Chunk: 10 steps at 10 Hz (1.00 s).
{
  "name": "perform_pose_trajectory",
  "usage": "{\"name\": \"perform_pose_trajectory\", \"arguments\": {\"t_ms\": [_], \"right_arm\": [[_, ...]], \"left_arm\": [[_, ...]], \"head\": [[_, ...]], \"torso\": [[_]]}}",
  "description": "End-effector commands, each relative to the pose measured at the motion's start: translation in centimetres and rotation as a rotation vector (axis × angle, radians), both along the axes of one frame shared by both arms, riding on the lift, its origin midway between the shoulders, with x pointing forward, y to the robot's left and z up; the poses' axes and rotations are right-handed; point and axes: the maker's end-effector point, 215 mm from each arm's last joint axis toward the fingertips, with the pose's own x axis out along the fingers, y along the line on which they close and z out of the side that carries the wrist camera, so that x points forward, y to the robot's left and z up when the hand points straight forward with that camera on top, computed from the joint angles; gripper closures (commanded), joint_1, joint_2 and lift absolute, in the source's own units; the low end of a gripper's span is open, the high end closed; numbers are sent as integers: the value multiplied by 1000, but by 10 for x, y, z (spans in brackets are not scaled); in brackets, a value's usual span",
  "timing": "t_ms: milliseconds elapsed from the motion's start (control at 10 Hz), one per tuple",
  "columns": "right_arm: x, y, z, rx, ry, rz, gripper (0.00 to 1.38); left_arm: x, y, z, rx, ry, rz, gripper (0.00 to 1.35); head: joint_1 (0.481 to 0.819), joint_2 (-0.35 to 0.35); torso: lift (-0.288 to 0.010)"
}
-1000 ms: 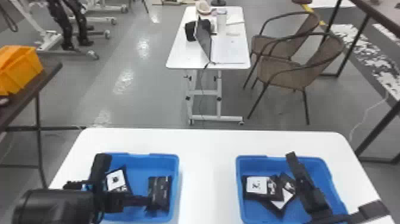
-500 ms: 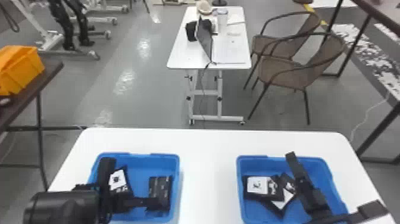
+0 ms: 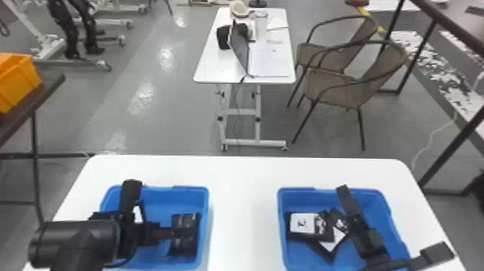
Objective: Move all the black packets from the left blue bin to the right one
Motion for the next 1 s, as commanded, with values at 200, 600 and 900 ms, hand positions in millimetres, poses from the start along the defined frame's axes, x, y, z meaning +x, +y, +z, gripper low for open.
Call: {"name": "perform_pose_trajectory", "arguments": {"t_ms": [200, 600, 900], "right_arm": [[1, 2, 0, 7, 0, 7, 113], [0, 4, 0, 18, -1, 12, 113], [1, 9, 0, 21, -2, 21, 113]], "left_arm": [[-1, -27, -7, -71, 21, -24, 443], [-6, -40, 11, -180, 9, -56, 822], [-21, -31, 47, -194, -21, -77, 822]], "head": [[695, 4], [695, -19], [695, -21]], "torso": [[0], [0], [0]]}}
